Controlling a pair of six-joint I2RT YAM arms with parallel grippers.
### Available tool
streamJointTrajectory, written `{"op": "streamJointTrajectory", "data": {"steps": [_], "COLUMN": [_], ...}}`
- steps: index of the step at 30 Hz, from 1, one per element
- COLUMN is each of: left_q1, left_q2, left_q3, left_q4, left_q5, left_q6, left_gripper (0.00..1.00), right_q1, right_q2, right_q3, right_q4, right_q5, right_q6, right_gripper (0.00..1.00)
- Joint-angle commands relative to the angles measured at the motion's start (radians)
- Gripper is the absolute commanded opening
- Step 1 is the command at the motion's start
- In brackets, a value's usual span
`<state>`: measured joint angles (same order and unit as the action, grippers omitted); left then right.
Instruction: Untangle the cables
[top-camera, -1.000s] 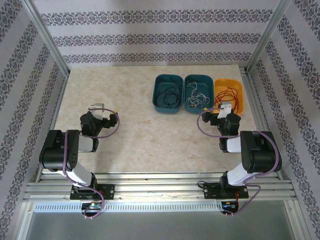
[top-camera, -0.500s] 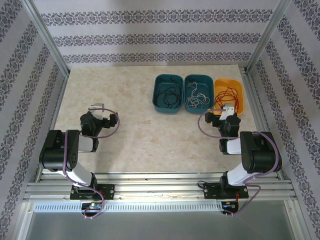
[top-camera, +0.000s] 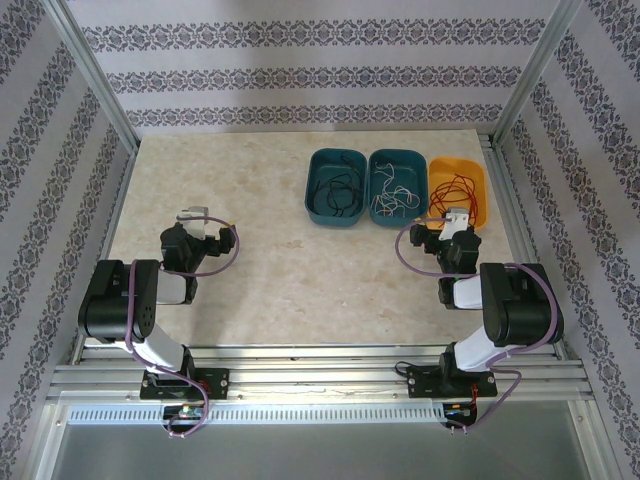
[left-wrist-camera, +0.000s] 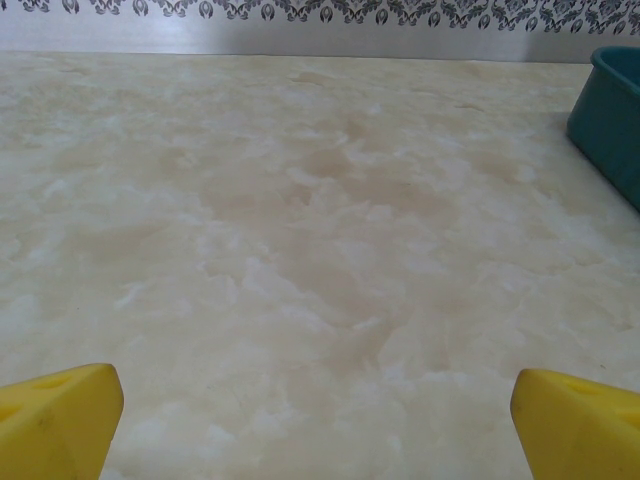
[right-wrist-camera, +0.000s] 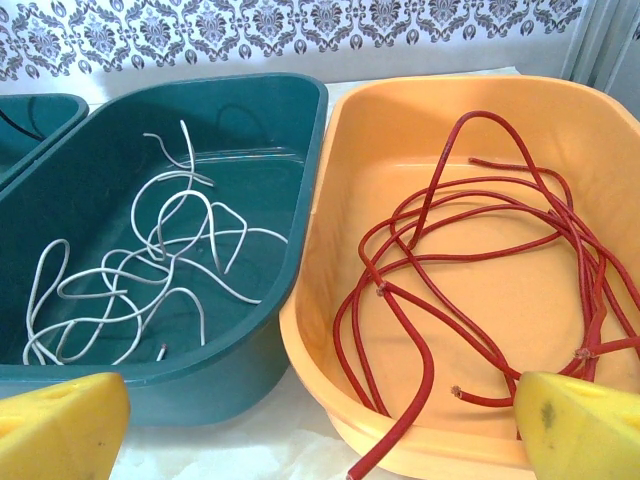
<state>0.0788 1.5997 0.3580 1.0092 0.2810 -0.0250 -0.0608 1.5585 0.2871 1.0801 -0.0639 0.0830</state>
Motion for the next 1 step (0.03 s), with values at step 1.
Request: {"op": "streamJointTrajectory", "data": {"steps": [1], "left_q1": [0.008], "left_q2": [-0.003], "left_q3": [-0.003], "left_q4": [0.005], "left_q5": [0.012], "left_q6": [0.015], "left_gripper": [0.99], "right_q1": [0.012], "right_q2": [-0.014], "right_q3": [0.014], "right_q4": [0.010], "right_q5": [0.015], "right_q6": [0.014], "right_gripper": [0.98]}}
